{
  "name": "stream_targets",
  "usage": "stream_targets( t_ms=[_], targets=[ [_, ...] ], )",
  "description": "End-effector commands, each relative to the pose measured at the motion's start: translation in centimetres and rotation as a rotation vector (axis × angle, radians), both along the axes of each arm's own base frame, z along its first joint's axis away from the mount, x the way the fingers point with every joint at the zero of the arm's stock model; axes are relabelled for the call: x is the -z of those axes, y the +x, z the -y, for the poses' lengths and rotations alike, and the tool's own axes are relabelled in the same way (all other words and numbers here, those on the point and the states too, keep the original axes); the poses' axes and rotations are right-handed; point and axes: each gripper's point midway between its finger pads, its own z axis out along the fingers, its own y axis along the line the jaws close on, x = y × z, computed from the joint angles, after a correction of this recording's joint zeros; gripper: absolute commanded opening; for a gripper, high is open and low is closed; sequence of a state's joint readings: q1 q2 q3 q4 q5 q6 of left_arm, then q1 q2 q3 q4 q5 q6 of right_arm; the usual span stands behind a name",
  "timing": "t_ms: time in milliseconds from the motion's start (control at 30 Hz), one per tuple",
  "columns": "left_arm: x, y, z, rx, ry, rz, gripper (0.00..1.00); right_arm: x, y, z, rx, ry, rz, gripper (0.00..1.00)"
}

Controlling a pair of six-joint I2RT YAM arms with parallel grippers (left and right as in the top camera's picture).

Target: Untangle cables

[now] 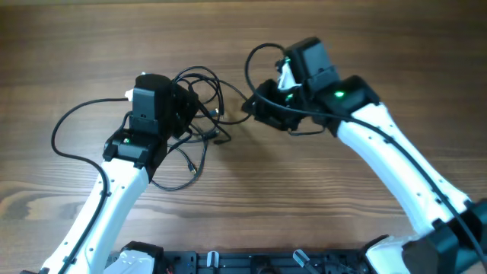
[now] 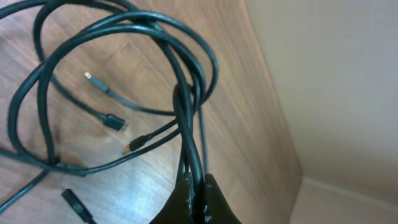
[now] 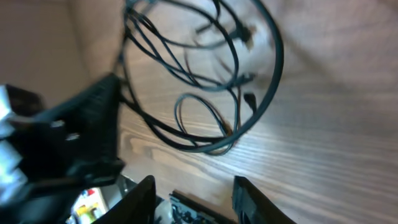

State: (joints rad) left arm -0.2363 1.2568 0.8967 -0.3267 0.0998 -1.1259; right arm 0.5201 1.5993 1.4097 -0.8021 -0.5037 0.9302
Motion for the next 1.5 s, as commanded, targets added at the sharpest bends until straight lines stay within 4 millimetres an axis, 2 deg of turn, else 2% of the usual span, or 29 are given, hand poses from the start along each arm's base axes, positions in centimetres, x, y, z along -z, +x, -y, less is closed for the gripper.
stream_targets(
  t_ms=[0,167,400,433,500,533,633,767,833,933,1033,1133,1200,1367,1467],
  targets=[
    [-1.5,0.9,0.0,0.009,0.01,0.064,0.04,3.4,-0.2,-1.2,0.078,-0.036,-0.152,0.35],
    [-1.5,0.9,0.2,0.017,0.003,0.066,0.04,5.7,0.5,-2.0,0.103,-0.044,-0.208,0.32],
    [-1.6,0.7,0.8,0.047,-0.02,0.062,0.04,5.6,2.4,-3.1,0.117,0.0,-0.15,0.33],
    [-1.7,0.7,1.0,0.05,-0.023,0.064,0.04,5.4,2.6,-3.2,0.115,0.006,-0.14,0.31],
    [-2.0,0.7,1.5,0.065,-0.031,0.077,0.04,5.5,2.7,-3.1,0.116,0.001,-0.128,0.16],
    [-2.3,0.8,2.0,0.082,-0.042,0.089,0.04,5.5,2.8,-3.1,0.097,-0.007,-0.106,0.05],
    [-3.6,0.9,3.3,0.14,-0.093,0.134,0.04,5.8,2.8,-2.7,0.034,-0.043,-0.044,0.04],
    [-6.1,1.2,5.1,0.228,-0.169,0.226,0.04,7.2,2.3,-1.0,0.023,-0.117,-0.059,0.04],
    [-7.4,1.2,5.4,0.249,-0.196,0.266,0.04,8.0,2.0,-0.2,0.017,-0.138,-0.074,0.04],
    [-9.5,1.0,4.3,0.222,-0.248,0.306,0.04,9.1,1.8,0.8,0.034,-0.156,-0.1,0.04],
    [-12.8,0.5,2.9,0.219,-0.269,0.408,0.04,10.0,1.9,1.8,0.041,-0.168,-0.11,0.04],
    [-16.0,-0.2,0.7,0.177,-0.262,0.516,0.04,10.3,2.1,2.7,0.011,-0.182,-0.086,0.04],
    [-18.0,-0.9,-1.4,0.119,-0.258,0.575,0.04,10.5,2.1,2.9,-0.027,-0.193,-0.06,0.04],
    [-20.7,-2.3,-5.6,-0.001,-0.247,0.659,0.04,11.0,1.9,4.0,-0.119,-0.256,0.0,0.04],
    [-21.1,-2.8,-7.6,-0.057,-0.227,0.67,0.04,11.3,2.1,5.3,-0.164,-0.287,0.025,0.04]
  ],
)
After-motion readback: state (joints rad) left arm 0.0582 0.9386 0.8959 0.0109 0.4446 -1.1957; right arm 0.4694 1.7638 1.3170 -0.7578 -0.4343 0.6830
